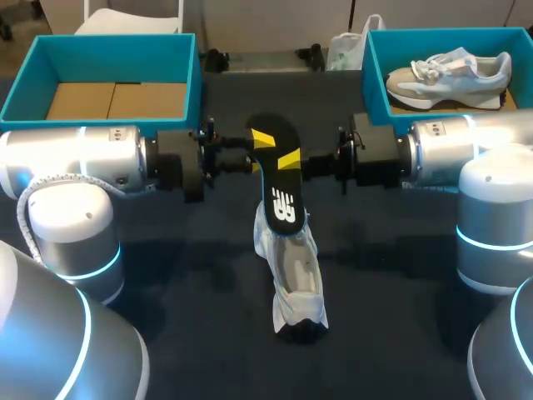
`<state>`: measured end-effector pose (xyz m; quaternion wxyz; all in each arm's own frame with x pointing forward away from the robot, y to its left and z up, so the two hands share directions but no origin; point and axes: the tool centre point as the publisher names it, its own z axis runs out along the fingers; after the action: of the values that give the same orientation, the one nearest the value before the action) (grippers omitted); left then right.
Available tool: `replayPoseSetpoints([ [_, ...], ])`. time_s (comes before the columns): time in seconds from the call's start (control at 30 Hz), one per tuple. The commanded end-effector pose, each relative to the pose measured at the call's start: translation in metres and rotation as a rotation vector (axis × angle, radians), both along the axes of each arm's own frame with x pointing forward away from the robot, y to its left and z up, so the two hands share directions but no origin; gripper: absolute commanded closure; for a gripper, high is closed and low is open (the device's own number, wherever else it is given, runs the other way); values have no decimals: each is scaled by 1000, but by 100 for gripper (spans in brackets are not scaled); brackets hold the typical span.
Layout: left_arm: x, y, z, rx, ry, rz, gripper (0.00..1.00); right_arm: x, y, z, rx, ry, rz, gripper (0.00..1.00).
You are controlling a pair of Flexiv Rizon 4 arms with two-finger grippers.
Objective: Take the shoe out of the shoebox, open the shoe tongue, remove and reinsert the insole, then place the shoe into the shoebox
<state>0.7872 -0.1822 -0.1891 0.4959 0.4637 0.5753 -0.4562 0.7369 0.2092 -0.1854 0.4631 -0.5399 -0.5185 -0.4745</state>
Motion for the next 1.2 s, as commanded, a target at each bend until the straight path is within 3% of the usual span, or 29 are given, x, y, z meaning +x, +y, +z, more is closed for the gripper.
replayPoseSetpoints([
  [0.03, -1, -3, -2, -4, -7, 2, 69, -1, 1, 0, -1, -1, -3, 100],
  [0.23, 0, -5, -2, -4, -24, 9, 81, -1, 1, 0, -1, -1, -3, 100],
  [0.53, 0, -8, -4, -4, -34, 12, 78, -1, 1, 0, -1, -1, -3, 100],
  [0.7, 1, -11, -5, -3, -45, 15, 83, -1, 1, 0, -1, -1, -3, 100],
  [0.83, 3, -12, -5, -2, -50, 17, 100, -1, 1, 0, -1, -1, -3, 100],
  [1.03, 4, -11, -4, -11, -54, 13, 100, -1, 1, 0, -1, -1, -3, 100],
  [1.07, 4, -11, -3, -13, -55, 11, 100, -1, 1, 0, -1, -1, -3, 84],
  [1.1, 4, -10, -3, -14, -59, 6, 100, -1, 0, 1, -6, -16, 6, 23],
  [1.13, 3, -9, -3, -14, -60, 5, 100, -1, 0, 2, -6, -26, 6, 0],
  [1.2, 2, -6, -2, -15, -61, 2, 100, -2, -4, 5, -14, -63, 8, 0],
])
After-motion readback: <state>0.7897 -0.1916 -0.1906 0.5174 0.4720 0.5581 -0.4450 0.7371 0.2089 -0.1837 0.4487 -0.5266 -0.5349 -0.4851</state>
